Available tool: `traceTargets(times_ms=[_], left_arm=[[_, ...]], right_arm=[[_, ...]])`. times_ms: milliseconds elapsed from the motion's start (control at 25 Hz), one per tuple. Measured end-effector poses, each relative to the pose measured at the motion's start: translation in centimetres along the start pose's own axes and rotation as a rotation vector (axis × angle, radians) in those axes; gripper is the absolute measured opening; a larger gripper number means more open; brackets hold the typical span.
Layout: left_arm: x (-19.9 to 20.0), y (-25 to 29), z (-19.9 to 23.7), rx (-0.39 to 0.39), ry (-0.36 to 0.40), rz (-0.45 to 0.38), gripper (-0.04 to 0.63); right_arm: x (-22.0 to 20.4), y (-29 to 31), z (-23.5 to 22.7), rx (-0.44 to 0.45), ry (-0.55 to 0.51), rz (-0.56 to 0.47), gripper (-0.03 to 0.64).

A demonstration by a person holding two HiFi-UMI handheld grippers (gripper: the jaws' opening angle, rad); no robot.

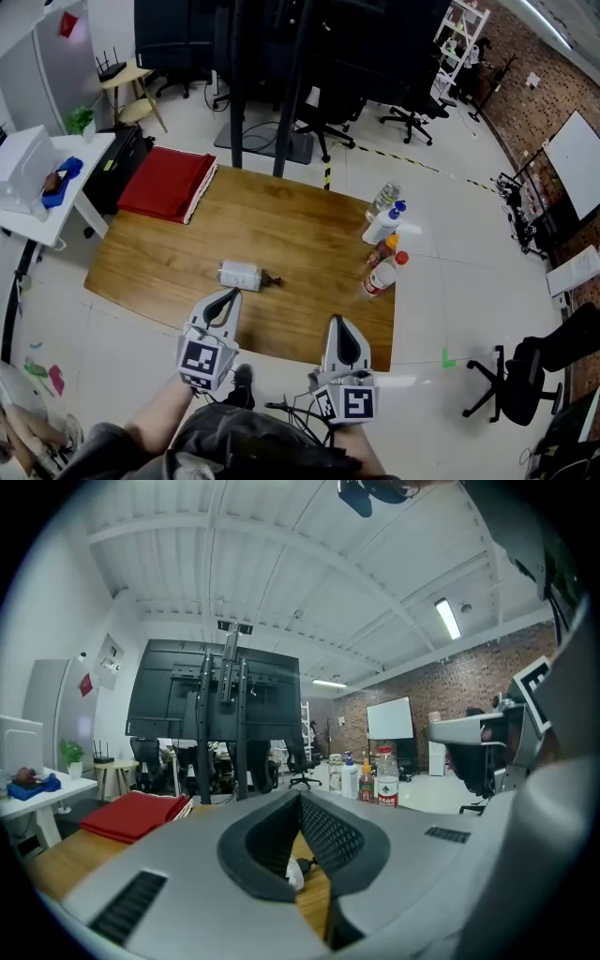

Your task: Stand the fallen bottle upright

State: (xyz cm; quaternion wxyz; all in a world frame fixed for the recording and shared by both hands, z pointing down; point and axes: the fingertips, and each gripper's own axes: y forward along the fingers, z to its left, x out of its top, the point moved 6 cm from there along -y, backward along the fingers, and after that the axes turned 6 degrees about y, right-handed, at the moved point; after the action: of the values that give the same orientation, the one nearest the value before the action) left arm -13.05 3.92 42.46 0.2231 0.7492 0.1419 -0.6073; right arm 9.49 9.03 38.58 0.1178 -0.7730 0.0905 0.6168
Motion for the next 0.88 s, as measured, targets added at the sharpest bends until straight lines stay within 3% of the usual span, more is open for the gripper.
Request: traceTargets(times_ms=[200, 640, 880], left_arm=[[-1.5, 4.3, 3.0, -0.039, 0.003, 0.063, 0.021], [-3.2, 9.8, 7.6, -0.120, 0.002, 0.067, 0.023], [-3.3, 12.0, 8.4, -0.150, 0.006, 0.053, 0.061]], right_arm=[[-0.8, 4.9, 0.1, -0.012, -0.003, 0.011, 0.009], [-2.8, 12.9, -0.2, -0.052, -0.003, 0.021, 0.009], [-2.9, 15.1, -1.2, -0.084, -0.001, 0.015, 0.009]])
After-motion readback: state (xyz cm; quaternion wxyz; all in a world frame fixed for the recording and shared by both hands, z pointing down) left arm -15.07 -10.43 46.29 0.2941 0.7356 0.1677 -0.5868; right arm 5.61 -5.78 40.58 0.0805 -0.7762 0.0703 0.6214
